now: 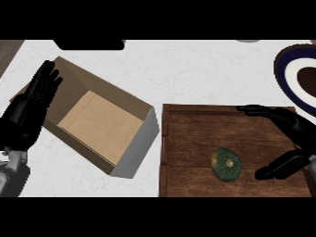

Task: Pick the squash from the tray and place it in the plate

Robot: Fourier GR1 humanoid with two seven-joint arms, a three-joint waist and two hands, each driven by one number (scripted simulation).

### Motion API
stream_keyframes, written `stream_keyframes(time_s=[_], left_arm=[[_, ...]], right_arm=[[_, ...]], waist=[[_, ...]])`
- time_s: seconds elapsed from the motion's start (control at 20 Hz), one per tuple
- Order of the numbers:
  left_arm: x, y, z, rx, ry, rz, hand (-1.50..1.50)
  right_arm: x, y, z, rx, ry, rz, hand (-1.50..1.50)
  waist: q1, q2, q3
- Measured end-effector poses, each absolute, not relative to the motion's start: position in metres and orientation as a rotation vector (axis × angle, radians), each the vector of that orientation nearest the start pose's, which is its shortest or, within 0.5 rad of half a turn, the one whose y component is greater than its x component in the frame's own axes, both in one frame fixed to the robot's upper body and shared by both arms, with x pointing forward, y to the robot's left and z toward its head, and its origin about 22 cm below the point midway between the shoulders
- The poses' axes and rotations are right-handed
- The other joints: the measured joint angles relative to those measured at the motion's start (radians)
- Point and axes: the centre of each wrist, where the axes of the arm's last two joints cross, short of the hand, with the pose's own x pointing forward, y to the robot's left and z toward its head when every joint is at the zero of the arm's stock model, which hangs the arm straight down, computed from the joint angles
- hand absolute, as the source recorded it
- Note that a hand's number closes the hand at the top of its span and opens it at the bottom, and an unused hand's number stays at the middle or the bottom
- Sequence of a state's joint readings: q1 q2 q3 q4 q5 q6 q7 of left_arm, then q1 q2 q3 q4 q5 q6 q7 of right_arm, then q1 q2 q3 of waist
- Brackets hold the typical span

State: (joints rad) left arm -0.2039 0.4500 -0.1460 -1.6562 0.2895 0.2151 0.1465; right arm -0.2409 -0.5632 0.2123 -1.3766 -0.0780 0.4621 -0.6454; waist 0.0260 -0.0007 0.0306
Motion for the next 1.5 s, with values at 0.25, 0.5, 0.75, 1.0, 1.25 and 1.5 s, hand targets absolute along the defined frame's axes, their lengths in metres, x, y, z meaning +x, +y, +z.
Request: stream_keyframes(time_s=[0.25,0.5,0.75,1.0,1.25,1.5], left_arm=[[0.281,0.269,0.092,0.124,-1.633,-0.124,0.00],[0.282,0.272,0.092,0.135,-1.627,-0.119,0.00],[0.281,0.273,0.091,0.138,-1.618,-0.122,0.00],[0.279,0.275,0.089,0.140,-1.625,-0.121,0.00],[0.281,0.276,0.090,0.152,-1.626,-0.115,0.00],[0.280,0.276,0.091,0.142,-1.616,-0.119,0.00]], right_arm=[[0.299,-0.318,0.054,0.317,-1.892,1.057,-1.50],[0.304,-0.317,0.062,0.274,-1.857,1.190,-1.50],[0.302,-0.307,0.064,0.251,-1.758,1.359,-1.50],[0.300,-0.292,0.063,0.187,-1.698,1.507,-1.50],[0.301,-0.285,0.065,0.105,-1.642,1.620,-1.50],[0.303,-0.272,0.066,0.050,-1.568,1.710,-1.50]], waist=[[-0.011,-0.007,-0.001],[-0.017,-0.013,-0.002],[-0.021,-0.016,-0.003],[-0.025,-0.018,-0.002],[-0.029,-0.018,-0.003],[-0.025,-0.018,-0.003]])
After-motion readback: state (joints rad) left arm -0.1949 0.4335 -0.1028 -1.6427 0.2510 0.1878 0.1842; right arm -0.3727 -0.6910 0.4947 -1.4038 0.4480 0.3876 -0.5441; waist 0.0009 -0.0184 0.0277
